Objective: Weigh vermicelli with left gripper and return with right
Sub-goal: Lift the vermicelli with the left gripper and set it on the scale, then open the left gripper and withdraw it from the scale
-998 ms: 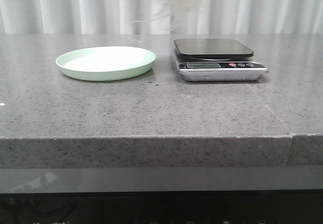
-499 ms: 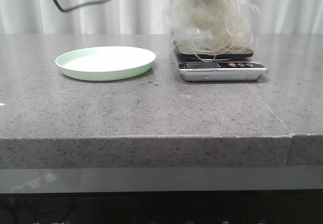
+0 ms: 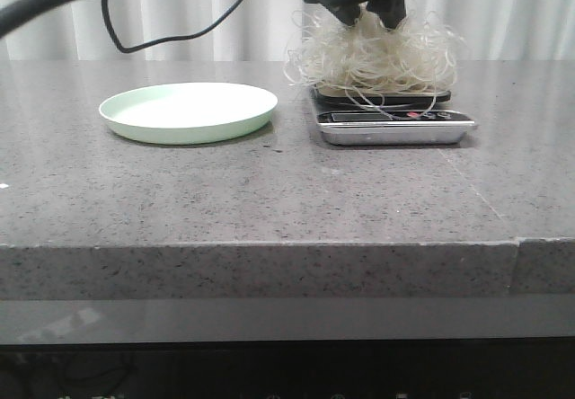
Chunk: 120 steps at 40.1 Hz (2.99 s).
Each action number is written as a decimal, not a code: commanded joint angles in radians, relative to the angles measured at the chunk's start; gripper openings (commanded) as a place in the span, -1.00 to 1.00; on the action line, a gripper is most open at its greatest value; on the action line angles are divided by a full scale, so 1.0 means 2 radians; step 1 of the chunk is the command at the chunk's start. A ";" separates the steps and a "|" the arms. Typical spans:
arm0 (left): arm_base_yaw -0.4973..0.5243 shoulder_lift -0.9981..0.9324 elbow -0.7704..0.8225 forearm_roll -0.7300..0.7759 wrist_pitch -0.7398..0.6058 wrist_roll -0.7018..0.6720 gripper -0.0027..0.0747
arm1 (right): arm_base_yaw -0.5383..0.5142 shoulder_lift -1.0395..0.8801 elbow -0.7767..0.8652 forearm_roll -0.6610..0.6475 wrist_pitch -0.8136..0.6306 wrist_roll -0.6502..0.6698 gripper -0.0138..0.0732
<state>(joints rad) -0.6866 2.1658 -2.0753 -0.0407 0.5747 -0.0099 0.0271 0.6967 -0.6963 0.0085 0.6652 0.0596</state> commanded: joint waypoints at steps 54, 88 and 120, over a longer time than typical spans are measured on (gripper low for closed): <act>-0.005 -0.683 0.594 0.028 -0.040 -0.003 0.13 | -0.003 0.002 -0.017 -0.004 -0.030 -0.003 0.67; -0.005 -0.776 0.646 0.028 -0.043 -0.003 0.13 | -0.003 0.002 -0.017 -0.004 -0.031 -0.003 0.67; -0.005 -0.776 0.646 0.028 -0.043 -0.003 0.13 | 0.155 0.248 -0.243 0.027 -0.038 -0.021 0.67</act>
<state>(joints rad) -0.6904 0.6147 -0.7583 0.0201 0.5661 -0.0099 0.3202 1.1294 -1.0803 0.0564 0.6506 0.0303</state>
